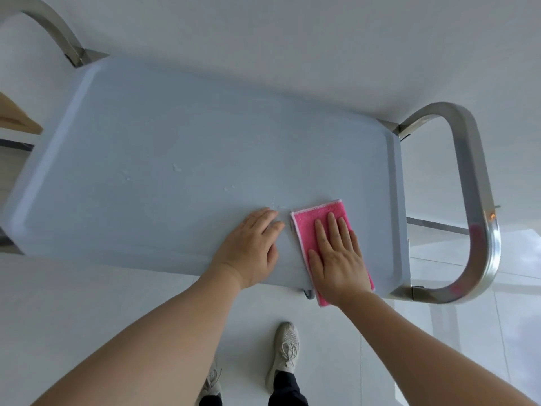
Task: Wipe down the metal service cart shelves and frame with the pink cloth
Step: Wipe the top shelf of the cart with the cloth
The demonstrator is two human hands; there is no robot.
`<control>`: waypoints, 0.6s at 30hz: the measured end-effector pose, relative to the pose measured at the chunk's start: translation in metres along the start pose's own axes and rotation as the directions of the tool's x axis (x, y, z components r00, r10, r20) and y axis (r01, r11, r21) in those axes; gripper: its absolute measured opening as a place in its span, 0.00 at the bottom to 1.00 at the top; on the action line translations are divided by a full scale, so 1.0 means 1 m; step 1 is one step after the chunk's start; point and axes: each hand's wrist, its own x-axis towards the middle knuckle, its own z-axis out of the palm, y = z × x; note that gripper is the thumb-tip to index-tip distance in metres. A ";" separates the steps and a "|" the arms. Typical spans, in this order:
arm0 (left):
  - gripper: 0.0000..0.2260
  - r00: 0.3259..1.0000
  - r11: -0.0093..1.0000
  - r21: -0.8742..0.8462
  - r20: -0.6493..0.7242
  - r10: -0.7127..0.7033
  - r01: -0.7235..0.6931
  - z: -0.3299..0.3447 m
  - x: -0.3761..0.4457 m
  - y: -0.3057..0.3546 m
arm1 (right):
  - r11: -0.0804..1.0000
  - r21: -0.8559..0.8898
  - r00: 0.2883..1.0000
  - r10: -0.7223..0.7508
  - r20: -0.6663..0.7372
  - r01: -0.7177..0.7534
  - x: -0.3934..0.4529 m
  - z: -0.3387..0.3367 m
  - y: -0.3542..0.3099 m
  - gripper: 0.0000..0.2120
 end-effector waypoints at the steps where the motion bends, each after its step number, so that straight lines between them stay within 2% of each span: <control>1: 0.16 1.000 1.000 -0.017 0.000 0.000 0.000 -0.002 -0.001 0.001 | 1.000 -0.005 1.000 0.000 0.005 0.000 -0.001 0.000 0.000 0.30; 3: 0.16 1.000 1.000 -0.003 -0.001 0.024 -0.024 -0.009 -0.007 -0.004 | 1.000 -0.019 1.000 -0.002 0.010 0.002 -0.001 -0.001 0.000 0.30; 6: 0.16 0.998 0.992 0.112 0.021 0.056 -0.058 -0.028 -0.018 -0.029 | 0.997 -0.073 1.000 -0.016 0.022 0.017 0.002 -0.003 0.001 0.30; 8: 0.17 0.999 0.985 0.167 0.018 0.036 -0.038 -0.037 -0.023 -0.046 | 0.987 -0.111 0.993 -0.113 0.026 0.115 0.002 -0.004 0.000 0.30; 10: 0.18 0.999 0.984 0.179 0.030 0.011 -0.016 -0.038 -0.026 -0.052 | 0.955 -0.127 0.963 -0.260 0.071 0.267 0.005 -0.005 0.000 0.28; 12: 0.19 0.999 0.984 0.175 0.042 0.009 -0.016 -0.035 -0.025 -0.052 | 0.925 -0.129 0.933 -0.351 0.075 0.358 0.011 -0.006 0.003 0.27; 18: 0.21 0.999 0.986 0.167 0.050 -0.002 -0.006 -0.033 -0.025 -0.055 | 0.906 -0.135 0.916 -0.398 0.050 0.401 0.046 -0.009 0.016 0.26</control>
